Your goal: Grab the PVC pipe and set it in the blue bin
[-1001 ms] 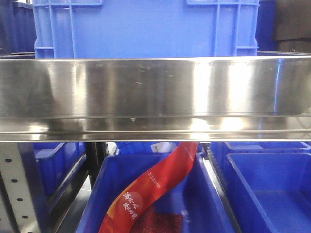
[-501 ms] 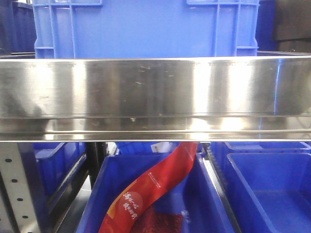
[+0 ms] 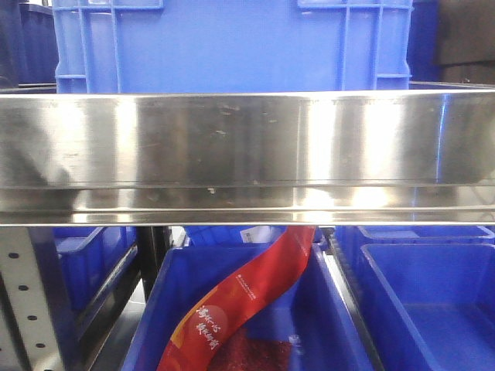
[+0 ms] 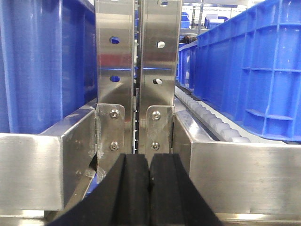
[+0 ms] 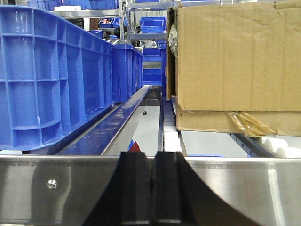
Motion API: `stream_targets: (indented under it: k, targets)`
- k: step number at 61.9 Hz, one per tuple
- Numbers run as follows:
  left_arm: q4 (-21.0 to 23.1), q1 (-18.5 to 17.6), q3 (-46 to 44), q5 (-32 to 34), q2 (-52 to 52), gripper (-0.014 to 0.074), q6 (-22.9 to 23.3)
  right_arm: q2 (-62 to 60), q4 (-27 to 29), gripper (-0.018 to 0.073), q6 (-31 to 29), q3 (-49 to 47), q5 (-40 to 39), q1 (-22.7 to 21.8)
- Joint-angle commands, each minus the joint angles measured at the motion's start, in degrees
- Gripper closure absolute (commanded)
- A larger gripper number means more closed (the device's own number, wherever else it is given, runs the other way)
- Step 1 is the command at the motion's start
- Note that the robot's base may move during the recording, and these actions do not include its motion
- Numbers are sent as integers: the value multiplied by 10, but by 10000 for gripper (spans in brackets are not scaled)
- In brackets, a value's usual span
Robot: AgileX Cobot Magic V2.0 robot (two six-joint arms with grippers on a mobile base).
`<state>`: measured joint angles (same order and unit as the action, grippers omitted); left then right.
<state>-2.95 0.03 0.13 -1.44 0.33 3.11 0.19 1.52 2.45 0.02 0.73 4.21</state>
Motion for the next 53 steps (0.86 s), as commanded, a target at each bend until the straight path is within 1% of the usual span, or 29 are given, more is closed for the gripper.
stream_targets:
  k: [1,53]
  targets:
    - [0,3,-1,7,-3,707,-1,-2,3,727,-1,0,-14,-2]
    - [0,3,-1,7,-3,707,-1,-2,3,727,-1,0,-14,-2]
